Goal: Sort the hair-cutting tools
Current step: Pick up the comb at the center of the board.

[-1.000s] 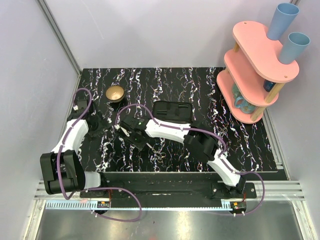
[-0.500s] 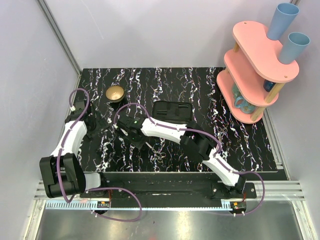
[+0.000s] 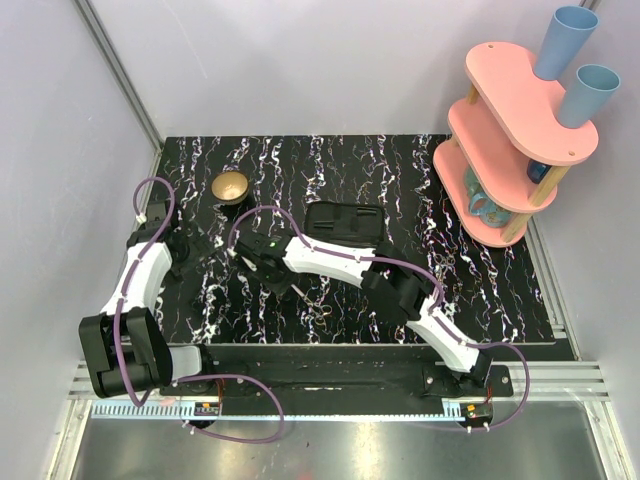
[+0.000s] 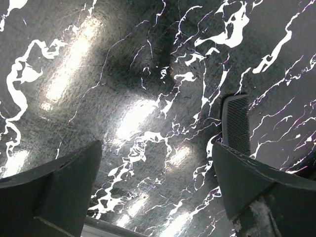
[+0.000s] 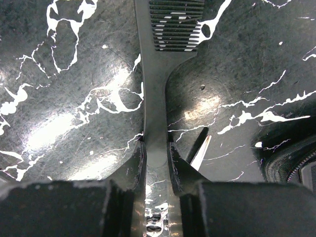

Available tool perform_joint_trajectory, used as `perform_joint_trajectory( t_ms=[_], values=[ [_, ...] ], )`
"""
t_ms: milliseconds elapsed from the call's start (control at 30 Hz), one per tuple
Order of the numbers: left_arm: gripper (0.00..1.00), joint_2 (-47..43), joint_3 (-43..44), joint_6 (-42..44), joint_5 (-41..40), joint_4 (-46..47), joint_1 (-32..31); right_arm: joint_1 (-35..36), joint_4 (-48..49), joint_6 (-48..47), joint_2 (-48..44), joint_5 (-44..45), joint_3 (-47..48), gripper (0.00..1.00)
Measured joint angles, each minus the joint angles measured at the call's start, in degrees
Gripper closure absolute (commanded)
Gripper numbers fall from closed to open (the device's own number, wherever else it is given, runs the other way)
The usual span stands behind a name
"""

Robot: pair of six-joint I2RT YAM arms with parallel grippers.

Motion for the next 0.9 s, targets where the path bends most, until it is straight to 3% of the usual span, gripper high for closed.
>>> perform_joint_trajectory(
  t_ms=[533, 900],
  values=[
    [0.01, -0.1, -0.1, -0.7, 2.2, 0.2, 0.3, 0.0, 5.2, 0.1, -4.7, 1.9, -7.6, 0.96],
    [0.01, -4.2, -4.8, -1.7, 13.3, 4.1, 0.3, 0.0, 5.8, 1.5, -8.6, 4.3, -10.1, 0.97]
  ],
)
